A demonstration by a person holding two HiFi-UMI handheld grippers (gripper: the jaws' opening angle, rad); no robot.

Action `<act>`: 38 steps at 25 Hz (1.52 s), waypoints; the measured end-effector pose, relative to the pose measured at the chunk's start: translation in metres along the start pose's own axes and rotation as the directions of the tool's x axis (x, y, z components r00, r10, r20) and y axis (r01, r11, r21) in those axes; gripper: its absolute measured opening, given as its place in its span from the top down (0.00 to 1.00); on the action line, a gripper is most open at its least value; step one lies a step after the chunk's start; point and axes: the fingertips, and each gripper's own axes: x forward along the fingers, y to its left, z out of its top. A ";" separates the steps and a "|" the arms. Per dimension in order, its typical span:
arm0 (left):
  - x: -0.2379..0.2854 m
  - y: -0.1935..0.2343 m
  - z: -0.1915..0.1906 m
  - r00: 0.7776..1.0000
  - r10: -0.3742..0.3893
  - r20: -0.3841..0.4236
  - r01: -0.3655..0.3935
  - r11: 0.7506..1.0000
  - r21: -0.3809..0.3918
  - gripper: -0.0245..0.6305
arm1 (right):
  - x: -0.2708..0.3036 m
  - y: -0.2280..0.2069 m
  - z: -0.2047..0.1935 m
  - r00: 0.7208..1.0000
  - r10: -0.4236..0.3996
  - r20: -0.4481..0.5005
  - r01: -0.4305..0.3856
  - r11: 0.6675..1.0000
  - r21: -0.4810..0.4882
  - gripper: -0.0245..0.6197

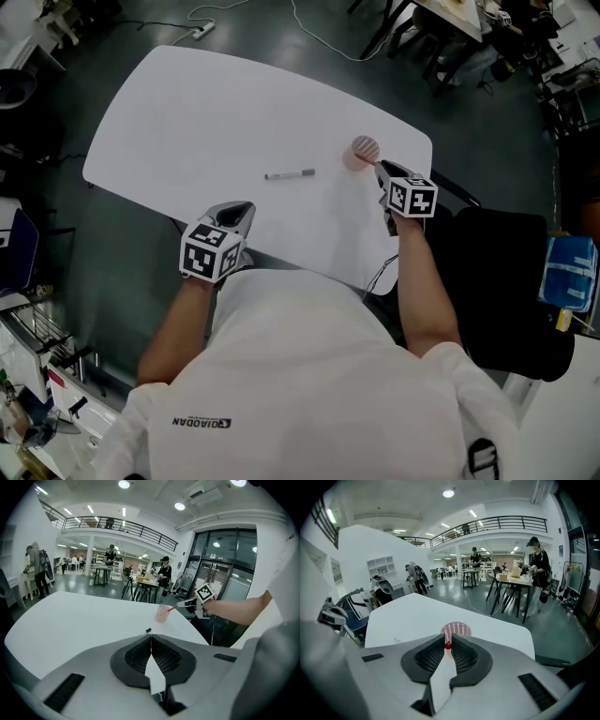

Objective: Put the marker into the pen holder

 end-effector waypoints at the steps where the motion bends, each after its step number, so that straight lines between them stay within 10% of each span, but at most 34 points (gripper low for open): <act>1: -0.001 -0.001 -0.002 1.000 0.000 -0.002 0.000 1.000 -0.003 0.92 | 0.002 0.000 -0.001 1.000 -0.003 -0.007 0.003 1.000 0.004 0.87; 16: 0.006 0.015 0.003 1.000 -0.002 -0.014 0.002 1.000 -0.006 0.92 | -0.012 0.012 0.007 0.998 -0.020 0.056 0.020 1.000 -0.006 0.86; 38: 0.025 0.012 -0.001 0.995 -0.058 -0.082 0.062 0.997 0.051 0.92 | -0.022 0.165 -0.053 0.953 0.300 -0.052 -0.303 0.951 -0.066 0.91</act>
